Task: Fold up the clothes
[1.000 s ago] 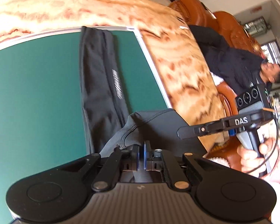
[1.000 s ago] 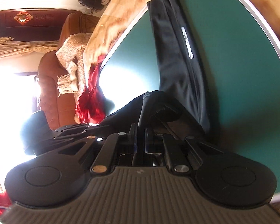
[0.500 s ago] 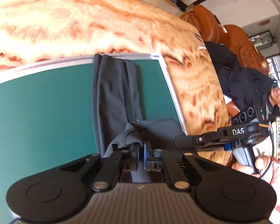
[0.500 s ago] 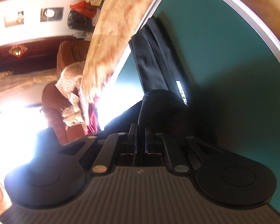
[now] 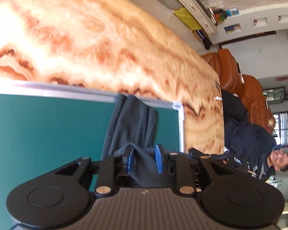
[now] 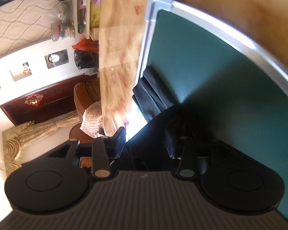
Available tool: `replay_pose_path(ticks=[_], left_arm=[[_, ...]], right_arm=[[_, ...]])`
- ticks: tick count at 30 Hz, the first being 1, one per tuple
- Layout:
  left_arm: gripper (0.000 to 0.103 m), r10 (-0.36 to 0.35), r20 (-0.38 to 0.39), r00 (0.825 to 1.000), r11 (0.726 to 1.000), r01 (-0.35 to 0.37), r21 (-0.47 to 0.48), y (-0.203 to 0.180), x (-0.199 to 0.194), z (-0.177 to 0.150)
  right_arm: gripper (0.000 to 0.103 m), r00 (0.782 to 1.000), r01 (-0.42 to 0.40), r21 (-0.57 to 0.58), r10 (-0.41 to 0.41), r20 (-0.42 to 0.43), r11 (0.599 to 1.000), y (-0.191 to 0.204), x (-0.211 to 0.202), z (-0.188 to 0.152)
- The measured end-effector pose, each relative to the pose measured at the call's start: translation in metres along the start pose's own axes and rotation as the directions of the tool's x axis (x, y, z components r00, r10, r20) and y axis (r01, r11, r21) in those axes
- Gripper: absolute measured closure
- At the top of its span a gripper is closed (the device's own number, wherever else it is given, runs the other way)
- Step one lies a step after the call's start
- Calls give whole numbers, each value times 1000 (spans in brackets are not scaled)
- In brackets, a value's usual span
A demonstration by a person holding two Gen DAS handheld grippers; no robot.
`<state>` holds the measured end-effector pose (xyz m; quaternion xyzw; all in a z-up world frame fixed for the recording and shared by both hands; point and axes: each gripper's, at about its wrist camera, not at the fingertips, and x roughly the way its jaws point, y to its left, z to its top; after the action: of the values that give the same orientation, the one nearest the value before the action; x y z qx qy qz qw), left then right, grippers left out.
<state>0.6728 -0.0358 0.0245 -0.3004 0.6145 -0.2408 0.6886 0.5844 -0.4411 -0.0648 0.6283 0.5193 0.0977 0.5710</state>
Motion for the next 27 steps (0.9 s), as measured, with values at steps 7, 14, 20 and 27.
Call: replay_pose_path(ticks=[7, 14, 20, 27], left_arm=[[51, -54, 70, 996, 992, 62, -114, 24, -4, 9], [38, -24, 196, 980, 999, 33, -42, 11, -25, 20], [34, 180, 233, 956, 963, -220, 157, -21, -22, 9], [34, 413, 191, 890, 804, -455, 382, -34, 15, -44]], right_arm=[[48, 997, -31, 33, 28, 70, 999, -8, -4, 7], [48, 988, 54, -67, -44, 148, 996, -5, -18, 2], [48, 961, 263, -318, -218, 171, 911, 28, -5, -11], [48, 888, 458, -624, -364, 282, 634, 74, 35, -34]])
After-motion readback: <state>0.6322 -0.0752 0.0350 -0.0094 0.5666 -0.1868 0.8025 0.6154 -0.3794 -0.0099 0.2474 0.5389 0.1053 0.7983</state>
